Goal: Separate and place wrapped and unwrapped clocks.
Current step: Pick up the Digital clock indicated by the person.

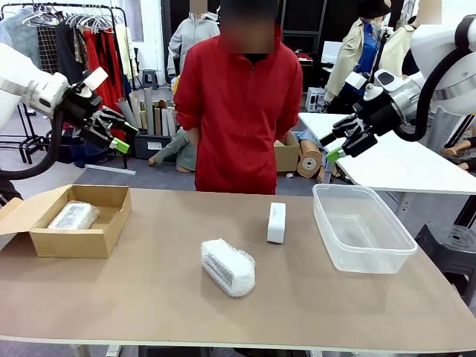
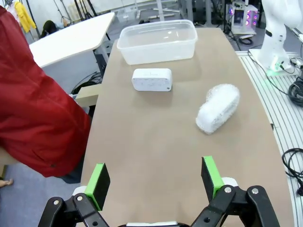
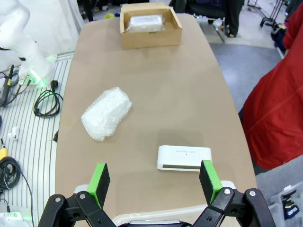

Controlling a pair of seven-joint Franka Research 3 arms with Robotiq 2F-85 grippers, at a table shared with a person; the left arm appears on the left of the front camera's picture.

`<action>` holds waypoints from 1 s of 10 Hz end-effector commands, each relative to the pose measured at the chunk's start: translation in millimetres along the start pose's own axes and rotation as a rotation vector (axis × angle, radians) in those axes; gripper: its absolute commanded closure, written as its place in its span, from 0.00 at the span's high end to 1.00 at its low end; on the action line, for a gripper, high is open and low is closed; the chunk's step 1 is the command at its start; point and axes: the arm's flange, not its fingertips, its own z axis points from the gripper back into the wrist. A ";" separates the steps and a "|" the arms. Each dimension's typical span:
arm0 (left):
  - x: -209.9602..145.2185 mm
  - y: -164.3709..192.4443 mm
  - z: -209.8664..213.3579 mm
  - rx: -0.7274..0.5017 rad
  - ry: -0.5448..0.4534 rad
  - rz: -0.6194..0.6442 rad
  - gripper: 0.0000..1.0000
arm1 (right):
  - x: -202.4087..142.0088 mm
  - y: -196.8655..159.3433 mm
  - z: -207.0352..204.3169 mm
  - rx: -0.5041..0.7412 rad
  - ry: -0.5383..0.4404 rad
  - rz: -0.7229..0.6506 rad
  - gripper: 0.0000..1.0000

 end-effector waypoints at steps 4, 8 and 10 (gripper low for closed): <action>1.2 0.4 2.6 0.005 0.000 -0.005 1.00 | 1.4 0.4 1.1 -0.001 0.002 0.005 1.00; 1.2 0.4 2.6 0.005 0.000 -0.005 1.00 | 1.4 0.4 1.1 -0.001 0.002 0.005 1.00; 1.2 0.4 2.6 0.005 0.000 -0.005 1.00 | 1.4 0.4 1.1 -0.001 0.002 0.005 1.00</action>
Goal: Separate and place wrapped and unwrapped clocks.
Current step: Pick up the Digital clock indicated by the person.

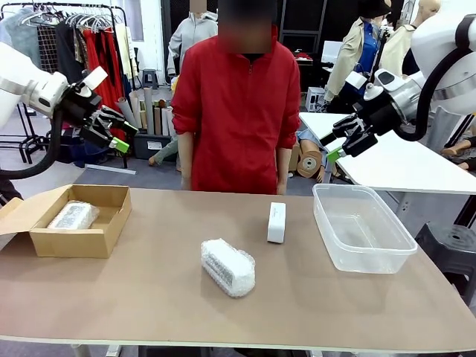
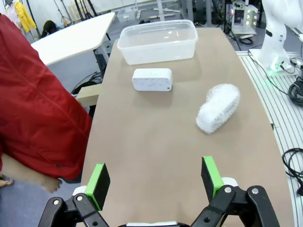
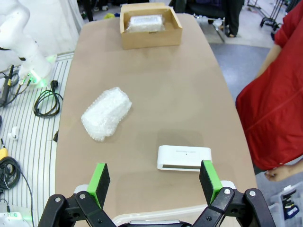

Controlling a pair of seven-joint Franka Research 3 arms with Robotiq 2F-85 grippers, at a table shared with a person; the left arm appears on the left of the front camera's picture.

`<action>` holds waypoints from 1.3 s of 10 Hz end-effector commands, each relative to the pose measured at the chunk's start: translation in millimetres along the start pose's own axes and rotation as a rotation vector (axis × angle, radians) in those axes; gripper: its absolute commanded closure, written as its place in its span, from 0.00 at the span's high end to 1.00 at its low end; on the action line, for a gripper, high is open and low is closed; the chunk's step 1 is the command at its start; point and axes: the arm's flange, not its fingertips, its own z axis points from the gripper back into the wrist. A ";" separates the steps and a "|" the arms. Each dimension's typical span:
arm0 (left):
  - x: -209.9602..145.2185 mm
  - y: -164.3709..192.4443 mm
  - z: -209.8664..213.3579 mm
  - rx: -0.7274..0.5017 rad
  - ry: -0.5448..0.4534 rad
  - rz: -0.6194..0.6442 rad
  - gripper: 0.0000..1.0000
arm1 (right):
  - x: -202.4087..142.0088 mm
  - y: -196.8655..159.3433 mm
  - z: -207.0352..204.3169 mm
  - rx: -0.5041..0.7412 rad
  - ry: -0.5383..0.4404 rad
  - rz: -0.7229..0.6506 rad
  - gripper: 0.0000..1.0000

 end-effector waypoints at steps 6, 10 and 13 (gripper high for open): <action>1.1 0.2 2.1 0.004 0.000 -0.005 1.00 | 1.4 0.4 1.1 -0.001 0.002 0.005 1.00; 1.1 0.2 2.1 0.004 0.000 -0.005 1.00 | 1.4 0.4 1.1 -0.001 0.002 0.005 1.00; 1.1 0.2 2.1 0.004 0.000 -0.005 1.00 | 1.4 0.4 1.1 -0.001 0.002 0.005 1.00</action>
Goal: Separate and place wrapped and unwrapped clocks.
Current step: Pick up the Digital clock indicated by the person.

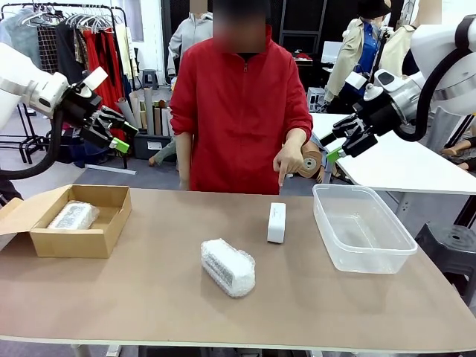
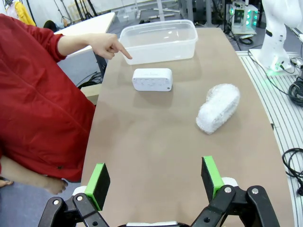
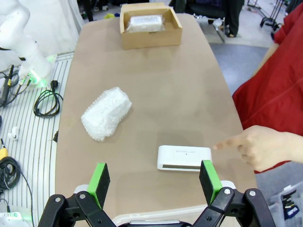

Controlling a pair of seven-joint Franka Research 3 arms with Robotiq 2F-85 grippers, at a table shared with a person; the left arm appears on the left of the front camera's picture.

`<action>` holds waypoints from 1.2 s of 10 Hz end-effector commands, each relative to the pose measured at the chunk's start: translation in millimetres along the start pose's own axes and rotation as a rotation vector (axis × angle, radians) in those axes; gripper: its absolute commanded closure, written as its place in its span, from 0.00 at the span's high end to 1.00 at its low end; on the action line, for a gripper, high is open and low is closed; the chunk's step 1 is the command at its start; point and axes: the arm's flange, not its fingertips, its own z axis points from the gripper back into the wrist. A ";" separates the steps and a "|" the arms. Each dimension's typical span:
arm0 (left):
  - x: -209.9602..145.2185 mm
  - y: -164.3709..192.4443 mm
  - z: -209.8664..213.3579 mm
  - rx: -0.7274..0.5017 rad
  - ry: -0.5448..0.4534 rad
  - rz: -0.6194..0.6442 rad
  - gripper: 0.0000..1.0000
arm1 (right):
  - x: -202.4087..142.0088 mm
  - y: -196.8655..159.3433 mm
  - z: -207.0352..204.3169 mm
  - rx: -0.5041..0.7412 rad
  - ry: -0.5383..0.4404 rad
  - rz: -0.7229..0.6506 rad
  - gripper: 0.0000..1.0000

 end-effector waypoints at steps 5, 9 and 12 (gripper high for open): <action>1.1 0.2 2.1 0.004 0.000 -0.005 1.00 | 1.4 0.4 1.1 -0.001 0.002 0.005 1.00; 1.1 0.2 2.1 0.004 0.000 -0.005 1.00 | 1.4 0.4 1.1 -0.001 0.002 0.005 1.00; 1.1 0.2 2.1 0.004 0.000 -0.005 1.00 | 1.4 0.4 1.1 -0.001 0.002 0.005 1.00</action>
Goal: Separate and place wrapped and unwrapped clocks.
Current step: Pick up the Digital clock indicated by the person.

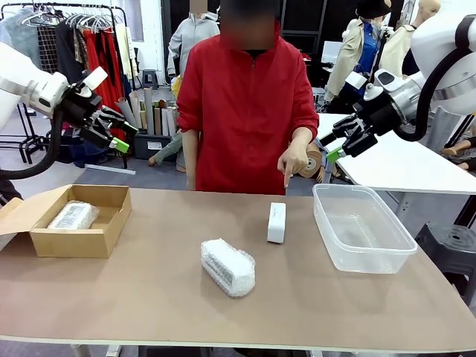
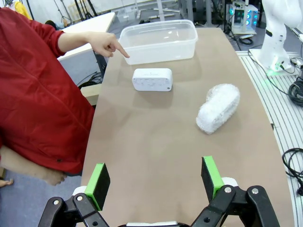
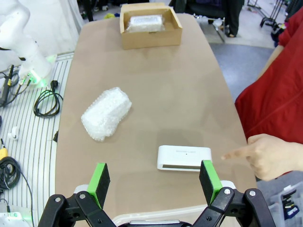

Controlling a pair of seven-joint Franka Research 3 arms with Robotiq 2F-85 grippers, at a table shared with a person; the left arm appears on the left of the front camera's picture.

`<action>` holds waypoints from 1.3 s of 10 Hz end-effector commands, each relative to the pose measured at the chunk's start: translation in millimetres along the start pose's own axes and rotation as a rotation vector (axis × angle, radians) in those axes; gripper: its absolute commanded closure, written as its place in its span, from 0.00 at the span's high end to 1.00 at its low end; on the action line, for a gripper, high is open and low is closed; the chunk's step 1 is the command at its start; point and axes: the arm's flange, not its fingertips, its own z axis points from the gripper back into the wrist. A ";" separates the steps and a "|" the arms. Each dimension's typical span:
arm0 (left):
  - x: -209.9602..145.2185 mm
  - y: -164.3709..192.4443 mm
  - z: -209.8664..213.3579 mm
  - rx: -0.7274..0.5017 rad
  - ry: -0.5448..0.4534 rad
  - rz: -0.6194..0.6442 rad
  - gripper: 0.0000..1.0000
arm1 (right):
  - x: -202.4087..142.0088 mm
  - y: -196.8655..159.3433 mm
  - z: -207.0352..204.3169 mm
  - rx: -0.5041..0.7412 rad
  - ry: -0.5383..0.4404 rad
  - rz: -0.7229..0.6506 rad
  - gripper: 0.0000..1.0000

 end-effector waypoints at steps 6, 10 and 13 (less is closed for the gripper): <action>1.1 0.2 2.1 0.004 0.000 -0.005 1.00 | 0.0 0.0 0.0 0.000 0.000 0.000 1.00; 1.1 0.2 2.1 0.004 0.000 -0.005 1.00 | 33.2 16.1 -31.8 -0.060 0.049 -0.103 1.00; 1.1 0.2 2.1 0.004 0.000 -0.005 1.00 | 62.2 33.7 -44.9 -0.233 0.118 -0.170 1.00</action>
